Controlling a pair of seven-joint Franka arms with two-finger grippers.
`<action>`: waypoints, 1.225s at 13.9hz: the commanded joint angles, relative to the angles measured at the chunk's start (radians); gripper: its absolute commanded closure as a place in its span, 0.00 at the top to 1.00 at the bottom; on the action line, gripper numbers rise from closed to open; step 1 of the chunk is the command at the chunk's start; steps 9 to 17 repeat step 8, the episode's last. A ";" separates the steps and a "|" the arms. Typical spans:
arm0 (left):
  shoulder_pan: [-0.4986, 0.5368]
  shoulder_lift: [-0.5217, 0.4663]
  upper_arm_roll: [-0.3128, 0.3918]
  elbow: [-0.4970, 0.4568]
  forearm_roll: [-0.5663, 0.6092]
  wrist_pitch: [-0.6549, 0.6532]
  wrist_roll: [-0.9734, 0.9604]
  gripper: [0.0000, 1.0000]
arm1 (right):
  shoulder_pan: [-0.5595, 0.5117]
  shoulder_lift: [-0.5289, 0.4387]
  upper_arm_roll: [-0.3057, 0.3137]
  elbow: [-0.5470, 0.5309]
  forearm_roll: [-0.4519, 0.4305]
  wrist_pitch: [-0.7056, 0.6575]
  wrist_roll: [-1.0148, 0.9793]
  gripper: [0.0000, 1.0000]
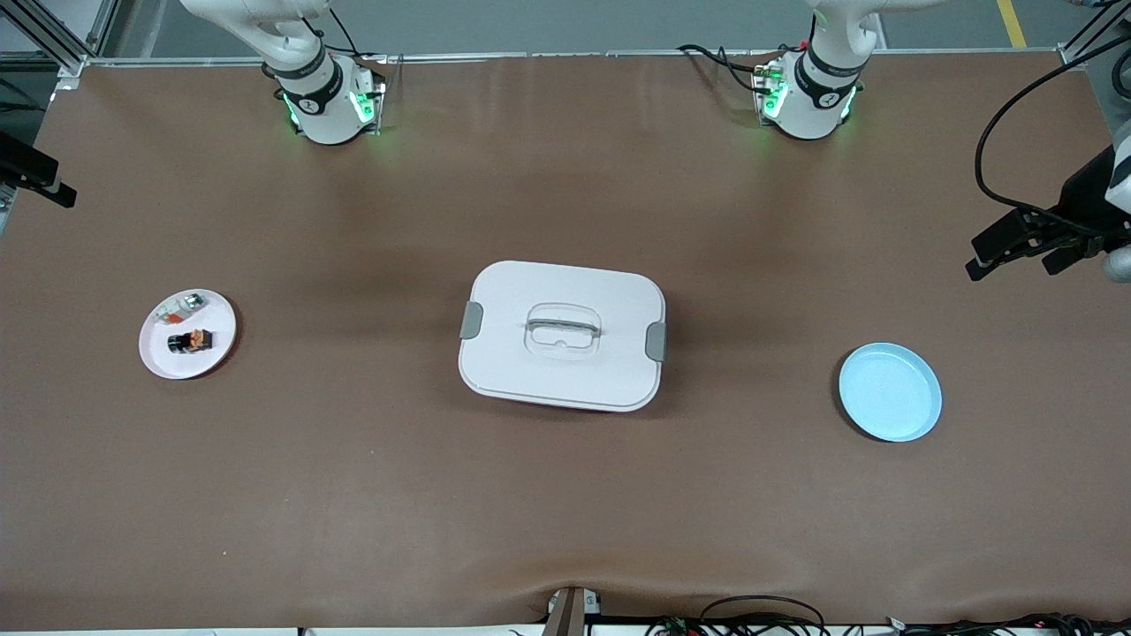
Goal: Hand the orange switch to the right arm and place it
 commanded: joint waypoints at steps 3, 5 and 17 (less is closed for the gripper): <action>-0.006 0.003 0.005 0.020 0.023 -0.023 0.030 1.00 | -0.013 -0.064 0.032 -0.077 -0.015 0.038 0.028 1.00; -0.006 0.003 0.005 0.020 0.023 -0.023 0.030 1.00 | -0.013 -0.064 0.032 -0.074 -0.015 0.038 0.028 1.00; -0.006 0.003 0.005 0.028 0.023 -0.023 0.030 1.00 | -0.013 -0.063 0.030 -0.071 -0.015 0.037 0.028 1.00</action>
